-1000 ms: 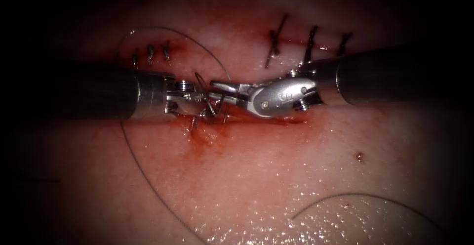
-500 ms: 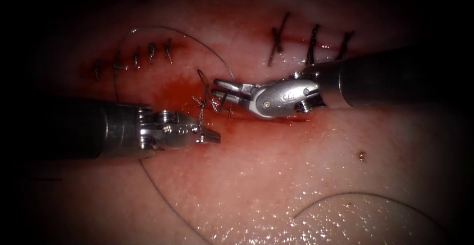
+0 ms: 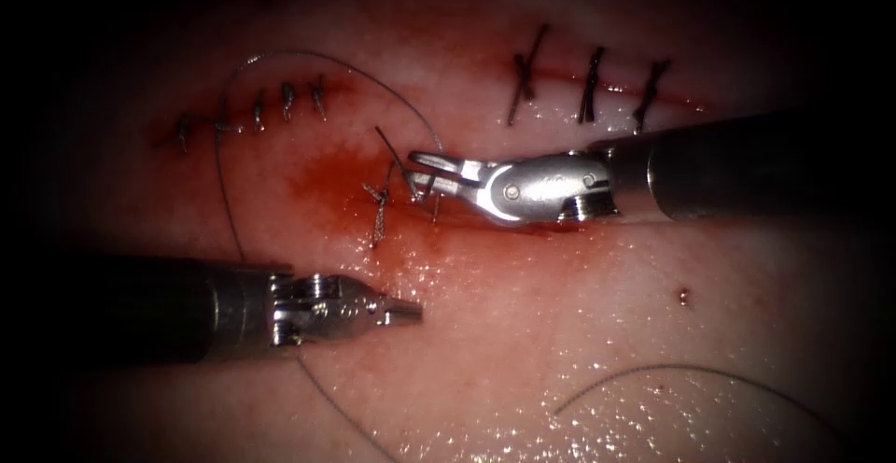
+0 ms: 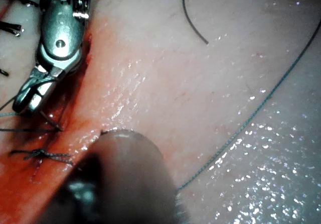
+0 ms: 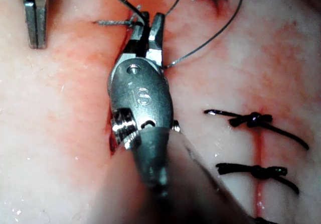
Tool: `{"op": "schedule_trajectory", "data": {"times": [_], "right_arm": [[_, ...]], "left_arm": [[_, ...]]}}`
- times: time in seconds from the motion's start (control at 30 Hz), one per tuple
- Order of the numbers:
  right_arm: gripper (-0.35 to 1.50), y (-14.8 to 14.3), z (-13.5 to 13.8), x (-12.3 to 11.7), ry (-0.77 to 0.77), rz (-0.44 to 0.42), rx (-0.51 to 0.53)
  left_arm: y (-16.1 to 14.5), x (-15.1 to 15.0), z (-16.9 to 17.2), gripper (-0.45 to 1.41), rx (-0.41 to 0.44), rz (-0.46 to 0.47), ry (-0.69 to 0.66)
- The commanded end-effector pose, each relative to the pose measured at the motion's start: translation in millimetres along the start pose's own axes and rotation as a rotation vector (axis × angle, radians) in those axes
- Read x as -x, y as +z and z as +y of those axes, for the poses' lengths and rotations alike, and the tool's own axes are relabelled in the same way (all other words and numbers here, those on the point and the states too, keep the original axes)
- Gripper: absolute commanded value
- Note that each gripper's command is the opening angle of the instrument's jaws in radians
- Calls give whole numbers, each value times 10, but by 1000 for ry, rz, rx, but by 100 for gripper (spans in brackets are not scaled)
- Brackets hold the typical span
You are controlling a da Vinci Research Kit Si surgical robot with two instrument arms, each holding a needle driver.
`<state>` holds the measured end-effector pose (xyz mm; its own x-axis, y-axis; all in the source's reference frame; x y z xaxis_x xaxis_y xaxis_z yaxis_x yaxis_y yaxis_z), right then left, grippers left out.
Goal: Wound Closure
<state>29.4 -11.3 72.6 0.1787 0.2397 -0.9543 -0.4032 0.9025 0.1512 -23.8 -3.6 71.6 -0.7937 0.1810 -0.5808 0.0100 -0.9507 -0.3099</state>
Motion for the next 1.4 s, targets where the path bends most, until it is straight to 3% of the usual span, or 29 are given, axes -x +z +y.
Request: {"op": "schedule_trajectory", "data": {"times": [0.03,0.17,0.4,0.77,1.17,1.3,1.4], "right_arm": [[-35,6,-6,5,23,-2,-3],[-35,6,1,7,94,-6,-4],[-35,6,5,4,116,-7,-2],[-35,7,14,5,299,-19,6],[-35,9,27,8,382,-13,21],[-35,10,27,10,470,-7,21],[-35,12,21,14,611,-18,-56]], "left_arm": [[5,3,5,-18,5,0,-7],[6,8,2,-26,6,0,-1],[27,16,1,-26,-6,-4,1],[37,29,-6,-26,-16,-8,10],[38,33,-5,-26,-19,-7,15],[38,33,-5,-26,-19,-7,15],[38,34,-6,-26,-19,-6,15]]}}
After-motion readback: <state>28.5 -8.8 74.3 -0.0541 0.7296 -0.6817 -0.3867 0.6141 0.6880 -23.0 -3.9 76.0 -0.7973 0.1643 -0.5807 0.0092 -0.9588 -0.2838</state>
